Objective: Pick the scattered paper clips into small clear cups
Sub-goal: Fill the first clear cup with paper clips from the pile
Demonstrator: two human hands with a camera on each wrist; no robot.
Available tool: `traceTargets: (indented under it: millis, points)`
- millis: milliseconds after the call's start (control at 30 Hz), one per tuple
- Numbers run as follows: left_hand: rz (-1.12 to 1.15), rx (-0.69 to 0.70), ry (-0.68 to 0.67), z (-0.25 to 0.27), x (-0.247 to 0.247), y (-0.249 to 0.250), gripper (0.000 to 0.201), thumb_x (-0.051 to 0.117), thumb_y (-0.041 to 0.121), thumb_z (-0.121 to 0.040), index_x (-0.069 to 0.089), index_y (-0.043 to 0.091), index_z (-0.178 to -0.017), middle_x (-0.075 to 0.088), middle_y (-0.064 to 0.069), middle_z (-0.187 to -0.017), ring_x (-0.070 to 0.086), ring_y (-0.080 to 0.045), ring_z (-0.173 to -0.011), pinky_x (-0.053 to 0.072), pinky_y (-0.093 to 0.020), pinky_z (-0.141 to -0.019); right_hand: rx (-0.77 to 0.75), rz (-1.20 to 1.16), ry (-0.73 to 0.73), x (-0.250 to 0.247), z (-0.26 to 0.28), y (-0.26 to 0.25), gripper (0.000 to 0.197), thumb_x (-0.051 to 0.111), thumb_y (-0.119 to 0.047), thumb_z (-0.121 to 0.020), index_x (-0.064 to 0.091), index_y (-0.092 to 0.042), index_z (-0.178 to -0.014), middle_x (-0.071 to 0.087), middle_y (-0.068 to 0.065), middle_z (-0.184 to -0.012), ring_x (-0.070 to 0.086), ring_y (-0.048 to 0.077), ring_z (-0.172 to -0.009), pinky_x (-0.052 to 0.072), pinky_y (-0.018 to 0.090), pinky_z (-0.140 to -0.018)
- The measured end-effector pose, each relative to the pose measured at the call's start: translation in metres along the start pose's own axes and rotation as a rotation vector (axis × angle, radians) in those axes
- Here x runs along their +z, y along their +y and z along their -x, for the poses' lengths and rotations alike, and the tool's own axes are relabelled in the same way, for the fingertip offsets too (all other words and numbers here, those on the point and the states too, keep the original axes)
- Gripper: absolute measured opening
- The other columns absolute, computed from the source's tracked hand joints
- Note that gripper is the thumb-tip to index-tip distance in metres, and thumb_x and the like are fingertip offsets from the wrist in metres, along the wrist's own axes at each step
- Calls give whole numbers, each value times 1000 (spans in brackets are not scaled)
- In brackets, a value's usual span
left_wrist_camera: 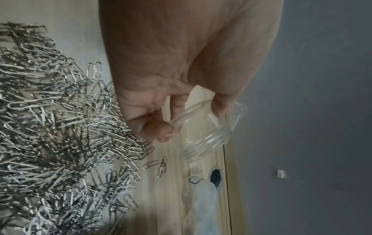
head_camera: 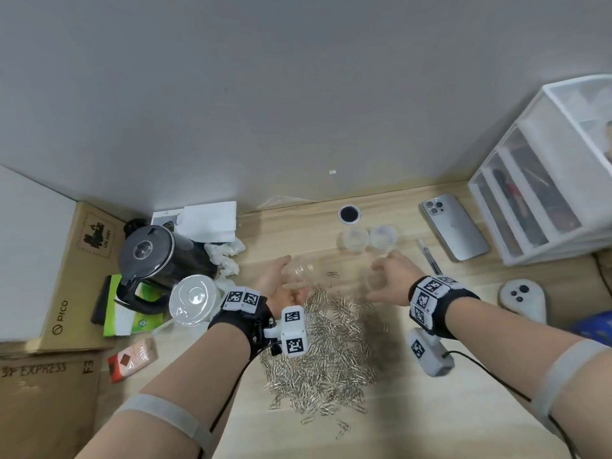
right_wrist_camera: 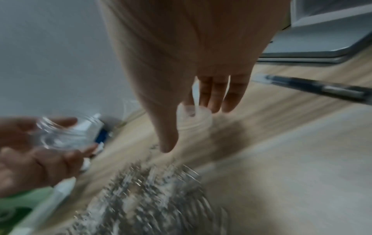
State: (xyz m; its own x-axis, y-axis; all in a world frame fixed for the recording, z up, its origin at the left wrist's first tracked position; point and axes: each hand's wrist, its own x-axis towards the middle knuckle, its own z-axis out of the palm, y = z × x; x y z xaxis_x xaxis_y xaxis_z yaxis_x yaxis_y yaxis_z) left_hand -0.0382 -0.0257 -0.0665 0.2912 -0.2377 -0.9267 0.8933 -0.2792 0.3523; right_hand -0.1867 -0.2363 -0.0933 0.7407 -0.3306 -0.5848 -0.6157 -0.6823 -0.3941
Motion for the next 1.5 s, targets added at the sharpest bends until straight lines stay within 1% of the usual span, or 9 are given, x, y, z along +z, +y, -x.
traceTargets:
  millis: [133, 367, 467, 600, 767, 900, 1200, 1367, 1500]
  points:
    - [38, -8, 50, -7, -15, -15, 50, 55, 43, -97, 52, 1, -124, 68, -14, -72, 54, -21, -60, 42, -30, -54, 136, 36, 127, 16, 5, 26, 68, 79, -43, -69, 50, -13, -122, 44, 9, -120, 43, 28, -118, 40, 37, -101]
    - [19, -30, 69, -10, -41, -37, 50, 53, 44, -98, 49, 2, -125, 65, -12, -78, 47, -20, -61, 41, -30, -57, 163, 137, 211, 29, 1, 26, 71, 76, -42, -67, 44, -16, -125, 44, 11, -123, 40, 30, -116, 41, 40, -97]
    - [11, -24, 107, -14, -53, -45, 65, 57, 45, -93, 43, 8, -144, 56, -10, -82, 50, -22, -59, 44, -31, -54, 67, 58, 213, 28, 2, 13, 86, 82, -43, -61, 41, -19, -132, 41, 6, -126, 38, 27, -121, 41, 39, -100]
    - [-9, -27, 95, -7, -62, -52, 70, 56, 48, -93, 38, 11, -149, 54, -10, -83, 52, -21, -59, 47, -28, -53, -4, 7, -20, 37, 11, -16, 121, 89, -57, -40, 28, -31, -141, 31, 3, -133, 33, 24, -126, 41, 46, -105]
    - [-31, 4, 129, 1, -82, -67, 69, 56, 47, -94, 39, 8, -148, 64, -13, -73, 53, -21, -56, 47, -30, -51, -97, 304, -140, 62, 20, -39, 135, 88, -64, -29, 20, -35, -143, 27, 8, -134, 31, 34, -127, 39, 52, -105]
    - [-13, 2, 146, 3, -98, -79, 61, 53, 44, -96, 46, 2, -140, 59, -12, -77, 51, -22, -59, 44, -31, -54, -129, 316, -151, 84, 24, -55, 141, 94, -53, -33, 14, -34, -148, 21, 7, -141, 27, 32, -130, 43, 51, -103]
    - [40, -91, 67, -3, -117, -106, 62, 57, 40, -89, 50, 3, -137, 62, -16, -82, 54, -24, -62, 49, -31, -57, -273, 170, -94, 110, 30, -74, 86, 82, -40, -66, 36, -38, -139, 33, 3, -135, 34, 23, -126, 43, 39, -102]
    - [32, -71, 10, -8, -113, -108, 57, 55, 41, -90, 56, -1, -128, 65, -16, -83, 56, -23, -64, 51, -32, -61, -215, 233, -133, 117, 32, -81, 143, 85, -69, -35, 2, -40, -148, 14, 4, -148, 23, 30, -135, 41, 53, -104]
    - [44, -84, -50, -12, -103, -111, 54, 53, 41, -86, 60, -1, -119, 63, -15, -84, 55, -22, -67, 49, -33, -67, -256, 334, -112, 130, 32, -90, 137, 88, -62, -40, 6, -42, -147, 9, 5, -151, 18, 33, -137, 44, 54, -101]
